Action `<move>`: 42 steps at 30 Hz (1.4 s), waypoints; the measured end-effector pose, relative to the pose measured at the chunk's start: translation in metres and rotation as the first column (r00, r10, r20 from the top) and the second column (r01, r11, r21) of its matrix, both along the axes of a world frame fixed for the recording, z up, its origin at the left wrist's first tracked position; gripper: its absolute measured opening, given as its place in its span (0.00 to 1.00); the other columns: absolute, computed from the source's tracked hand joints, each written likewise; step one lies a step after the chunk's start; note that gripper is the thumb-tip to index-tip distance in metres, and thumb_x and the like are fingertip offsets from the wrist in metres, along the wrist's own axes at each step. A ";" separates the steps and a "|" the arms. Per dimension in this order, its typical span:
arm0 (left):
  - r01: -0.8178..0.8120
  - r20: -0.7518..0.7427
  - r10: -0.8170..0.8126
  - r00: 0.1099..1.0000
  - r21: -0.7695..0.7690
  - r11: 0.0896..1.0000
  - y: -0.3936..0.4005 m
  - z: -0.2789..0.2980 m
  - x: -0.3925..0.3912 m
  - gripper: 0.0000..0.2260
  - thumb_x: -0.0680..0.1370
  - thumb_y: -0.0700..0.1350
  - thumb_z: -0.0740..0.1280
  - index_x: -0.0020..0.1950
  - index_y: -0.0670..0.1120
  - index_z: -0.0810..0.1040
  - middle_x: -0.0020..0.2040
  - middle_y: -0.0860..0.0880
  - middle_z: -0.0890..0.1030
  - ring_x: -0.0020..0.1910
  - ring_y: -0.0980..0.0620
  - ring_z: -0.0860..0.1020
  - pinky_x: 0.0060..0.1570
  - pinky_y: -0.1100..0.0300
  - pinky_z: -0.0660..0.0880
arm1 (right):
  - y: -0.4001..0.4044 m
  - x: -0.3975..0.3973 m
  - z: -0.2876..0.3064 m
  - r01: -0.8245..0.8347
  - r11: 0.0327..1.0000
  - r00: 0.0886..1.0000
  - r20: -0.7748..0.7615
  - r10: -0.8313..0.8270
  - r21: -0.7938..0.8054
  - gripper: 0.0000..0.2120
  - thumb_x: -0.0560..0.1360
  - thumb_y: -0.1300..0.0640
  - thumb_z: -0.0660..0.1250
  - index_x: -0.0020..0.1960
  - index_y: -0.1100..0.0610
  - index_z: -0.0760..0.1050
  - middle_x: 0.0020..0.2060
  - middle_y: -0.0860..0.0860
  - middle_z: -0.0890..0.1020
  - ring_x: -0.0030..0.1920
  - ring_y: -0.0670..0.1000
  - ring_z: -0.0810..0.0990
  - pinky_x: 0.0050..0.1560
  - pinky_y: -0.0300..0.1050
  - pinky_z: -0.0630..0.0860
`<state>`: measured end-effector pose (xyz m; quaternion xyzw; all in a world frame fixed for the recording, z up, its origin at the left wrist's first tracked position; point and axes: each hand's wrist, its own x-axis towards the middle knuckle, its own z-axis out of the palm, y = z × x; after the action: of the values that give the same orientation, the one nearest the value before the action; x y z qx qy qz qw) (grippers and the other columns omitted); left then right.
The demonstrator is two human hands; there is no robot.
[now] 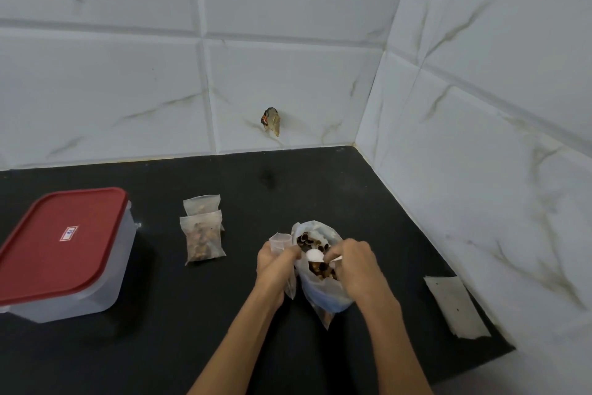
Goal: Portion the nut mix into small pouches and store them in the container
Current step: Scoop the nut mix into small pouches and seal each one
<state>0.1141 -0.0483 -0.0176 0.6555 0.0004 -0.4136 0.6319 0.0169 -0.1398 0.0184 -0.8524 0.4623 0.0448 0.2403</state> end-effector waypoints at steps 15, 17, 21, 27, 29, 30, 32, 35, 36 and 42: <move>0.030 -0.052 -0.025 0.998 0.083 0.996 0.015 -0.005 -0.015 0.18 0.69 0.39 0.75 0.55 0.45 0.72 0.48 0.44 0.80 0.45 0.50 0.80 0.48 0.50 0.80 | 0.018 -0.017 -0.001 0.131 0.988 0.990 0.069 -0.125 -0.086 0.10 0.77 0.57 0.64 0.58 0.55 0.76 0.50 0.50 0.79 0.48 0.46 0.78 0.50 0.40 0.78; 0.017 -0.092 -0.012 0.996 0.064 0.998 0.017 -0.007 -0.014 0.18 0.70 0.37 0.73 0.58 0.43 0.73 0.49 0.43 0.80 0.46 0.48 0.80 0.48 0.50 0.80 | 0.016 -0.019 0.002 0.183 0.979 0.983 0.050 -0.179 -0.090 0.08 0.77 0.56 0.65 0.55 0.56 0.75 0.48 0.51 0.79 0.47 0.47 0.79 0.48 0.41 0.78; 0.018 -0.097 -0.016 0.995 0.026 1.000 0.019 -0.009 -0.015 0.17 0.71 0.36 0.71 0.59 0.42 0.73 0.49 0.42 0.81 0.47 0.47 0.81 0.47 0.51 0.79 | 0.017 -0.013 -0.007 0.281 0.959 0.951 0.145 -0.274 -0.027 0.06 0.77 0.58 0.64 0.48 0.59 0.77 0.41 0.52 0.79 0.40 0.47 0.79 0.40 0.39 0.77; 0.129 -0.115 -0.133 0.984 -0.041 0.991 0.021 -0.004 -0.013 0.15 0.73 0.35 0.69 0.54 0.48 0.70 0.50 0.44 0.79 0.49 0.47 0.79 0.52 0.51 0.77 | 0.004 -0.017 -0.016 0.441 0.857 0.824 0.259 -0.504 0.266 0.06 0.74 0.62 0.66 0.45 0.61 0.81 0.41 0.56 0.82 0.42 0.52 0.82 0.41 0.45 0.79; 0.166 -0.102 -0.170 0.980 -0.050 0.985 0.022 -0.003 -0.012 0.17 0.72 0.35 0.69 0.59 0.45 0.72 0.53 0.43 0.80 0.52 0.46 0.80 0.54 0.50 0.78 | 0.002 -0.021 -0.017 0.471 0.786 0.752 0.284 -0.595 0.400 0.07 0.74 0.64 0.66 0.43 0.59 0.82 0.40 0.56 0.83 0.43 0.53 0.82 0.45 0.49 0.80; 0.181 -0.095 -0.185 0.978 -0.051 0.982 0.022 -0.003 -0.012 0.19 0.72 0.35 0.69 0.61 0.44 0.72 0.53 0.43 0.81 0.52 0.46 0.81 0.54 0.49 0.78 | 0.003 -0.022 -0.018 0.476 0.752 0.718 0.293 -0.632 0.457 0.08 0.74 0.64 0.65 0.41 0.56 0.82 0.39 0.55 0.83 0.43 0.53 0.82 0.47 0.49 0.80; 0.201 -0.081 -0.205 0.975 -0.052 0.978 0.021 -0.003 -0.012 0.21 0.71 0.36 0.69 0.63 0.43 0.73 0.54 0.42 0.82 0.52 0.46 0.82 0.55 0.48 0.79 | 0.007 -0.023 -0.021 0.476 0.671 0.637 0.304 -0.709 0.568 0.11 0.74 0.67 0.64 0.38 0.56 0.81 0.38 0.56 0.84 0.41 0.53 0.82 0.46 0.47 0.80; 0.190 -0.070 -0.193 0.979 -0.054 0.980 0.019 -0.001 -0.015 0.19 0.71 0.35 0.69 0.62 0.43 0.74 0.53 0.42 0.82 0.51 0.45 0.82 0.55 0.48 0.79 | 0.009 -0.028 -0.022 0.429 0.577 0.576 0.282 -0.768 0.695 0.11 0.74 0.70 0.62 0.44 0.60 0.83 0.38 0.58 0.84 0.36 0.50 0.80 0.37 0.40 0.76; 0.175 -0.073 -0.178 0.981 -0.050 0.983 0.019 -0.001 -0.016 0.19 0.72 0.35 0.69 0.62 0.43 0.74 0.52 0.42 0.82 0.51 0.45 0.82 0.55 0.47 0.79 | 0.010 -0.029 -0.020 0.409 0.580 0.592 0.279 -0.756 0.705 0.11 0.75 0.70 0.62 0.45 0.61 0.82 0.37 0.58 0.83 0.34 0.48 0.78 0.35 0.39 0.74; 0.187 -0.060 -0.187 0.980 -0.018 0.982 0.024 -0.005 -0.011 0.28 0.66 0.39 0.72 0.65 0.44 0.72 0.55 0.42 0.80 0.54 0.44 0.80 0.57 0.45 0.78 | 0.013 -0.015 -0.015 0.429 0.783 0.749 0.308 -0.587 0.451 0.11 0.75 0.65 0.64 0.39 0.53 0.80 0.39 0.52 0.82 0.41 0.49 0.81 0.44 0.45 0.80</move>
<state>0.1028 -0.0242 -0.0227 0.6357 -0.0445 -0.4910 0.5940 0.0016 -0.1271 0.0038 -0.6214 0.5989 -0.1315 0.4878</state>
